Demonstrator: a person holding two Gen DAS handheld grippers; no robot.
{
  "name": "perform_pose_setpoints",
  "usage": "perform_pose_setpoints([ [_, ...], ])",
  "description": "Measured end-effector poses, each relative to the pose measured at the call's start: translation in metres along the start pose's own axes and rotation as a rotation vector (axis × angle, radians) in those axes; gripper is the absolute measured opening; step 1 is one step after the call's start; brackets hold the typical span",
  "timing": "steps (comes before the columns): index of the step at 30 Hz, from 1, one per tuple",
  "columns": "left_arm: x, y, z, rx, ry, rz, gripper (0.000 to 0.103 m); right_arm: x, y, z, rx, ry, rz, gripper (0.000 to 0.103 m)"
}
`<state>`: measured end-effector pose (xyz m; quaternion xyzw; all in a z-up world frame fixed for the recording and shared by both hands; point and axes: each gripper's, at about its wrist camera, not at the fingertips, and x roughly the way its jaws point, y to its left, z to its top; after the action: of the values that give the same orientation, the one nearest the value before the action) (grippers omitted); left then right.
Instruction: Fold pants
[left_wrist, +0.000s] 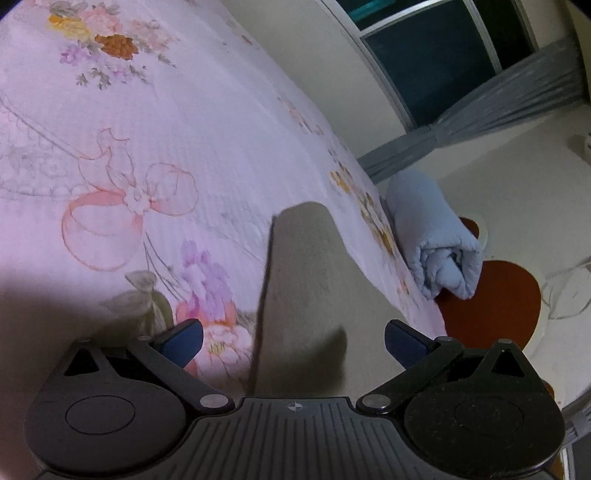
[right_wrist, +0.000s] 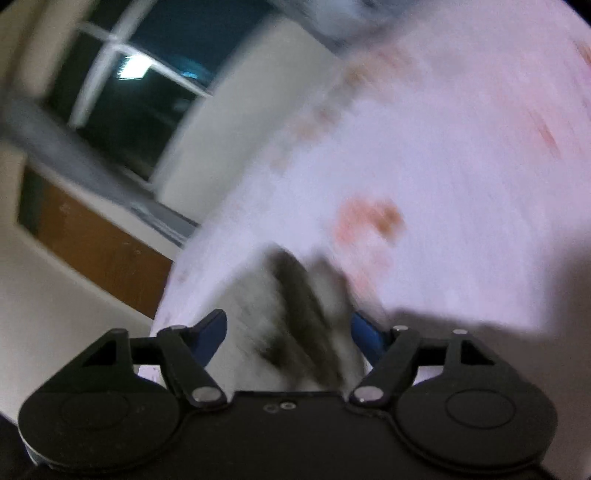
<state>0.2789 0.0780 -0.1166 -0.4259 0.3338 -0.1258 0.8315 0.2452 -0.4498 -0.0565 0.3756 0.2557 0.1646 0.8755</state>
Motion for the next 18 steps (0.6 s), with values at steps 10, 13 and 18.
perform_pose_setpoints([
  [10, 0.011, 0.008, 0.012, -0.035, 0.020, -0.023, 0.103, 0.058, -0.018, 0.014, 0.058, 0.257, -0.087, 0.070],
  [13, 0.007, 0.010, 0.012, -0.029, 0.021, -0.025, 0.103, 0.039, -0.039, 0.005, 0.172, 0.251, -0.016, 0.073],
  [18, 0.002, 0.006, 0.008, -0.011, 0.020, -0.017, 0.103, 0.004, -0.058, -0.014, 0.302, 0.249, 0.066, 0.072],
])
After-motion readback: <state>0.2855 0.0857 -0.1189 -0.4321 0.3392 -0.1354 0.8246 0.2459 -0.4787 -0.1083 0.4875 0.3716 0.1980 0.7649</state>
